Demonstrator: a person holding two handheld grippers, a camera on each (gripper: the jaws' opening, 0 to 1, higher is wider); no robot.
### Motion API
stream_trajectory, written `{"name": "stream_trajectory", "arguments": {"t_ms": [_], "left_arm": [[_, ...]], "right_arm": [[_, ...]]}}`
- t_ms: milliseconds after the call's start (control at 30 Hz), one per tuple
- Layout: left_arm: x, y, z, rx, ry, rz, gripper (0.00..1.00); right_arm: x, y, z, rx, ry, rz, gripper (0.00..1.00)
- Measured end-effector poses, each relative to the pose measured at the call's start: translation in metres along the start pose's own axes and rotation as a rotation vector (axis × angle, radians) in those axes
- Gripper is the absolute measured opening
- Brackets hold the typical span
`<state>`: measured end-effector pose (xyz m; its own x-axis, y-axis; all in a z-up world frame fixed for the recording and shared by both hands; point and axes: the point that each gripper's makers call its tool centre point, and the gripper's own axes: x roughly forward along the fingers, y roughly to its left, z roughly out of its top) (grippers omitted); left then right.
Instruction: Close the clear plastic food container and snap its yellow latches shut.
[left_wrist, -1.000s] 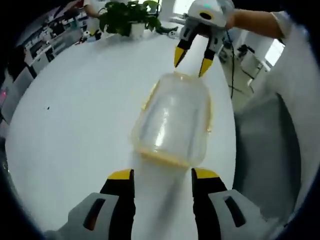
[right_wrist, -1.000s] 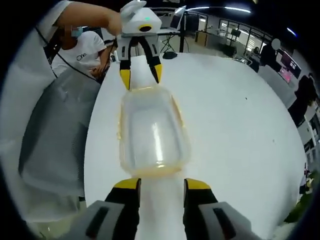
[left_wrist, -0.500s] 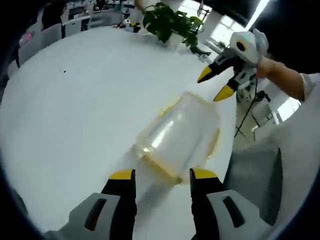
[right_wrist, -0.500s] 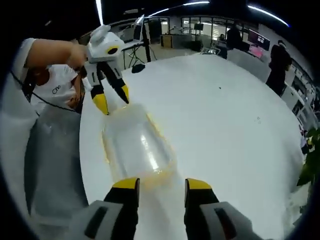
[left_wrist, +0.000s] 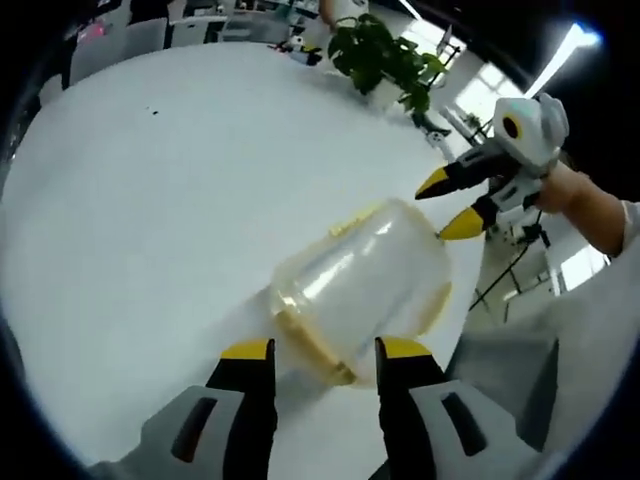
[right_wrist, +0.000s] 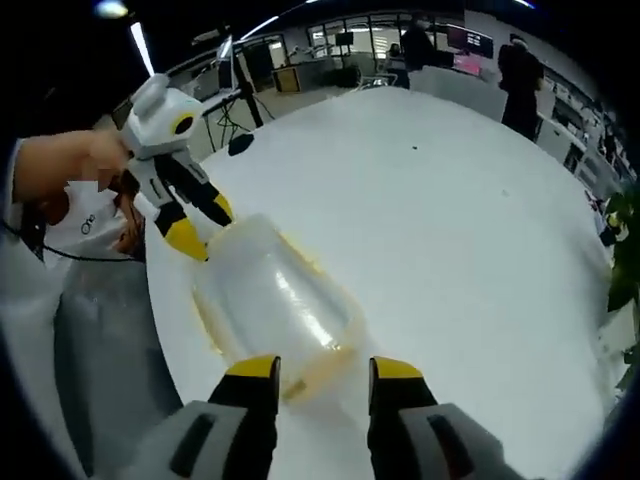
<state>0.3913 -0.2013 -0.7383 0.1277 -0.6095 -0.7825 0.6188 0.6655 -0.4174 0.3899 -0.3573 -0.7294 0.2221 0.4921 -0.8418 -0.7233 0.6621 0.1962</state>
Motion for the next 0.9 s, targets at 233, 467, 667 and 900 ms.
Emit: {"name": "stream_trajectory", "arguments": {"t_ms": [233, 467, 667, 900], "left_arm": [[0.005, -0.007, -0.003, -0.019, 0.002, -0.018, 0.38], [0.005, -0.007, -0.003, -0.035, 0.008, -0.013, 0.39], [0.006, -0.006, -0.002, -0.058, 0.009, -0.008, 0.37], [0.007, -0.007, -0.001, -0.089, 0.004, -0.003, 0.36]], "right_arm": [[0.003, 0.005, -0.003, -0.002, 0.016, 0.016, 0.30], [0.006, 0.011, -0.003, 0.024, 0.030, 0.040, 0.29], [0.007, 0.011, -0.004, 0.055, 0.048, 0.046, 0.30], [0.008, 0.013, -0.004, 0.049, 0.052, 0.035, 0.29]]}}
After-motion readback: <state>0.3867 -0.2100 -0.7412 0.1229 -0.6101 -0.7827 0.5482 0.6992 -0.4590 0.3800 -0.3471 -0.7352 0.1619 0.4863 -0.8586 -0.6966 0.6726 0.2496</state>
